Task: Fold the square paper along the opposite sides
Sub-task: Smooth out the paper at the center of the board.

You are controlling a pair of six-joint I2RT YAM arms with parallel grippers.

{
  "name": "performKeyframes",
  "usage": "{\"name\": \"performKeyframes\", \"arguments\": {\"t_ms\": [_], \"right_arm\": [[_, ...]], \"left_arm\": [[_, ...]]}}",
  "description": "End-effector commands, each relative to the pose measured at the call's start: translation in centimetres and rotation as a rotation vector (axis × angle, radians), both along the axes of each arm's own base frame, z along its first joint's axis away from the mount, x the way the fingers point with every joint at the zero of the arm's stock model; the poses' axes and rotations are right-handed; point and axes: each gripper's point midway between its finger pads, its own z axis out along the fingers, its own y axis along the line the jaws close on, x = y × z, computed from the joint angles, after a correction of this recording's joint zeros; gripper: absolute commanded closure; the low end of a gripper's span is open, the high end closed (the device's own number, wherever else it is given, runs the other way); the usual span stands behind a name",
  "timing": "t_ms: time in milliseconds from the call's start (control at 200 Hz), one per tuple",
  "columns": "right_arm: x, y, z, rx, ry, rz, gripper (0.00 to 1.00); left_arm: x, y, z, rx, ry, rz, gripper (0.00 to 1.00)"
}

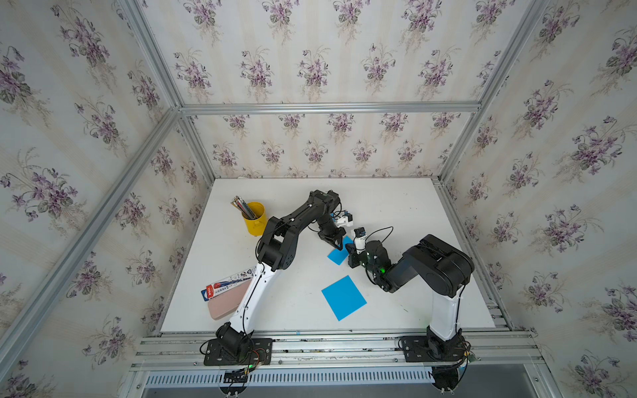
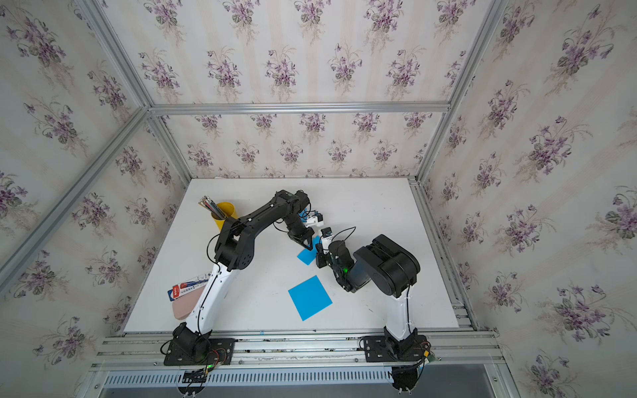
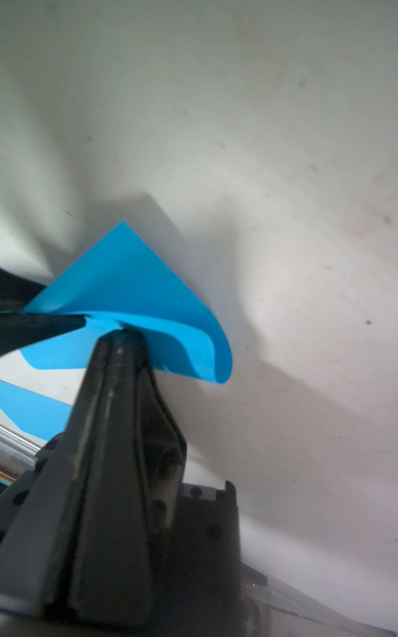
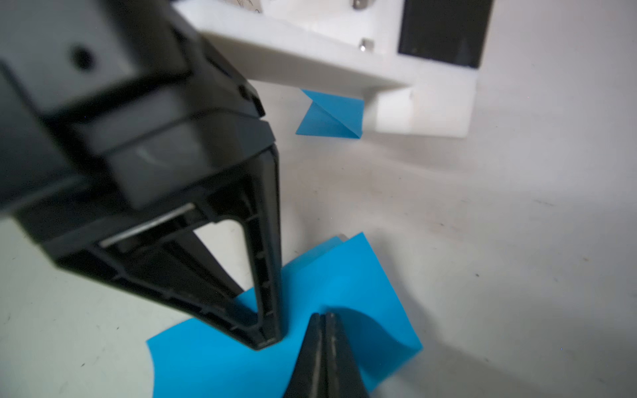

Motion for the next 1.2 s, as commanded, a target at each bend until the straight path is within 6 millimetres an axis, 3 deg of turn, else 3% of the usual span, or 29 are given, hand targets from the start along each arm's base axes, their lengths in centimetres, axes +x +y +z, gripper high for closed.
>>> {"name": "performKeyframes", "arguments": {"t_ms": [0,405,460,490,644,774,849,969,1194], "right_arm": [[0.5,-1.1,-0.7,0.024,0.037,-0.065,1.0],[0.9,-3.8,-1.2,0.045,0.118,-0.172,1.0],[0.9,-3.8,-1.0,0.052,0.121,-0.172,1.0],[1.8,-5.3,-0.9,0.057,0.121,-0.211,1.0],[2.1,-5.7,0.4,0.077,0.106,-0.213,1.0],[1.5,-4.0,3.5,0.117,0.02,-0.088,1.0],[0.4,-2.5,4.1,0.104,-0.025,-0.005,1.0],[-2.0,0.6,3.5,0.037,-0.067,0.13,1.0],[-2.8,0.8,1.9,-0.034,-0.075,0.175,1.0]], "left_arm": [[0.2,2.2,-2.4,0.135,-0.033,-0.03,1.0],[0.4,3.0,-2.7,0.167,-0.043,-0.038,1.0],[0.3,3.0,-2.8,0.168,-0.04,-0.037,1.0],[0.4,2.9,-2.7,0.167,-0.042,-0.033,1.0],[0.4,2.7,-2.5,0.156,-0.041,-0.033,1.0],[0.1,2.2,-2.3,0.147,-0.039,-0.04,1.0],[-0.2,1.8,-2.0,0.13,-0.034,-0.047,1.0],[-1.2,1.4,-1.8,0.09,-0.002,-0.081,1.0],[-1.6,2.4,-2.1,0.1,0.0,-0.126,1.0]]}}
